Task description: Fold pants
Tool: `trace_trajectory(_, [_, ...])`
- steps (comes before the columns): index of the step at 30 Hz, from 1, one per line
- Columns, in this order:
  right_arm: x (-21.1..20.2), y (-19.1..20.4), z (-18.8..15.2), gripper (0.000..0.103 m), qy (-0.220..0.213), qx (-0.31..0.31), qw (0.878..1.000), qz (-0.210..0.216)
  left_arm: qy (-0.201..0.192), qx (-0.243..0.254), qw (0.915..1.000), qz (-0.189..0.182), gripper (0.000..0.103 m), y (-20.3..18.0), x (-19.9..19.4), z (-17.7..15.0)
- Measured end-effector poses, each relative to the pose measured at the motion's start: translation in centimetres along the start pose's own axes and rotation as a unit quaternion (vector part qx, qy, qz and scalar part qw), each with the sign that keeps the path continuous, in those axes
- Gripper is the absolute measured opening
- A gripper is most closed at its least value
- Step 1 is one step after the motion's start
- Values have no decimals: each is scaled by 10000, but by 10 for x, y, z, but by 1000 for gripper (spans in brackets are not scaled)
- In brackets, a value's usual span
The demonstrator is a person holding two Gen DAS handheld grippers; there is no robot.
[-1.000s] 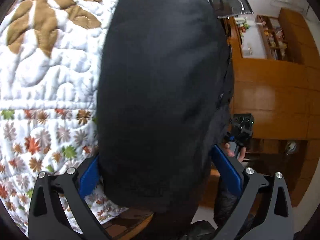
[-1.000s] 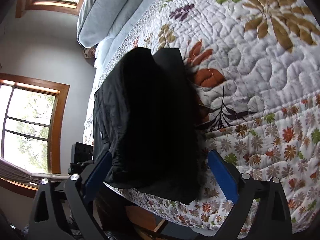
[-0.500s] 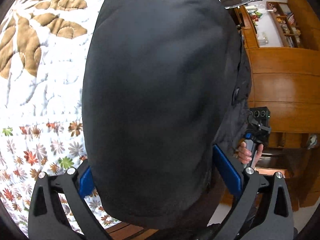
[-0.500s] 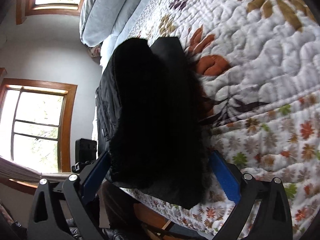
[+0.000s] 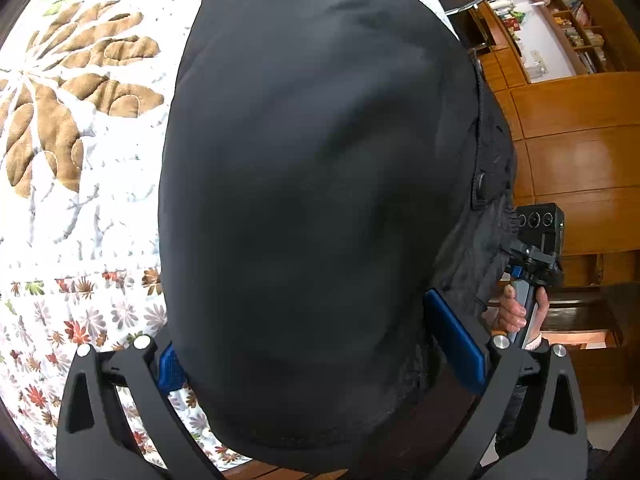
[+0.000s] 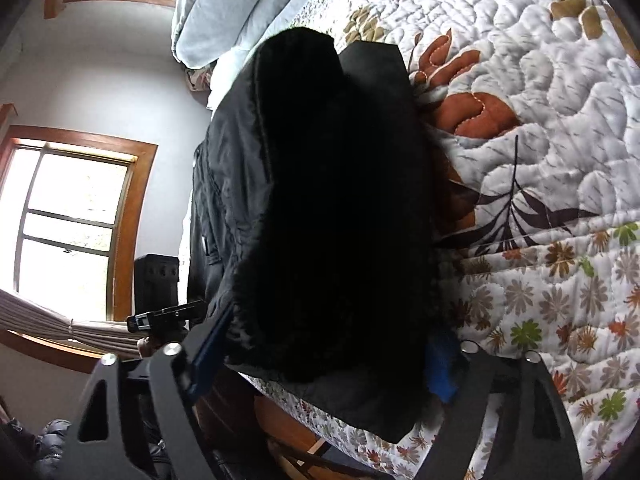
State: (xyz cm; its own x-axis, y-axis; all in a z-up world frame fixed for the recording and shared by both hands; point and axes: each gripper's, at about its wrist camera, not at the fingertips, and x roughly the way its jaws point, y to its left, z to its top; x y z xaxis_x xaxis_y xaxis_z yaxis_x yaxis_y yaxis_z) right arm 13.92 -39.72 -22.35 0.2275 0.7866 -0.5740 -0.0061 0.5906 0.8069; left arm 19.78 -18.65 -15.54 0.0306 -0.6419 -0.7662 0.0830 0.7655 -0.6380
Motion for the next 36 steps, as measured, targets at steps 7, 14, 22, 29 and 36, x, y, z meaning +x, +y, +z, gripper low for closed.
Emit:
trace_trajectory(7, [-3,-1,0,77,-75,59,9999,116,-183,-55,9998,-116,100,7,2,-6])
trace_trajectory(14, [-12,4,-9,54,-196,-100,9998,-3,-424,199,9987,189,99,-1,-3,-7])
trace_trajectory(22, [-14,19,-10,48,-283,-376,9989,-74,-593,304,9973,299,97,-3,-7,-4])
trace_trajectory(29, [-7,31,-4,47,-355,-437,9984,-49,-779,428,9950,460,93,6,-18,5])
trace_trajectory(36, [6,40,14,47,-365,-537,9979,-23,-970,496,9915,711,92,11,-29,21])
